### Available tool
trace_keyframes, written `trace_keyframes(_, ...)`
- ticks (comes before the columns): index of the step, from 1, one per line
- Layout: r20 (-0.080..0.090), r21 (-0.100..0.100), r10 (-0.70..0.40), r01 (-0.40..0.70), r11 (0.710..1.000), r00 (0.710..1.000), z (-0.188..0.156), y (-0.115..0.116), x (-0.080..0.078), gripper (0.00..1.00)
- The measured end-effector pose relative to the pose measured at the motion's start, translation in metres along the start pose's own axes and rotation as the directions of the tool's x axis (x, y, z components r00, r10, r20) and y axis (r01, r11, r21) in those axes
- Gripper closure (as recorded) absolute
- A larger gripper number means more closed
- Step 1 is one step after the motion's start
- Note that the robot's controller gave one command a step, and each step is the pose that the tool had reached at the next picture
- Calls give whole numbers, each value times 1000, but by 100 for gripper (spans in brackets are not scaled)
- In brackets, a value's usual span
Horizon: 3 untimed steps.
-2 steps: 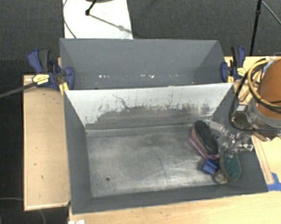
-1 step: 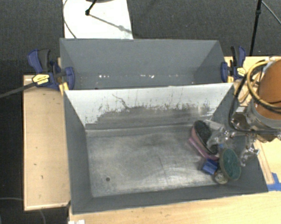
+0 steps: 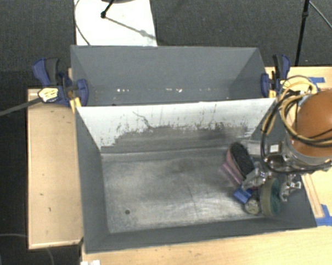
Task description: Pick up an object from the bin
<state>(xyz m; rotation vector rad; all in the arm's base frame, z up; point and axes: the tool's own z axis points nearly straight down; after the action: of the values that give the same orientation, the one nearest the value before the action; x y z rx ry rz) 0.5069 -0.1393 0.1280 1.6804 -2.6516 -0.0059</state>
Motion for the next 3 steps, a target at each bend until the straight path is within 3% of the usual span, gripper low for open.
trace_keyframes(1,26,19,-120,120,993,992,40,16,1,0)
trace_keyframes(2,27,34,-283,282,959,959,45,21,-3,0)
trace_keyframes(3,10,32,-279,279,960,960,47,18,7,100)
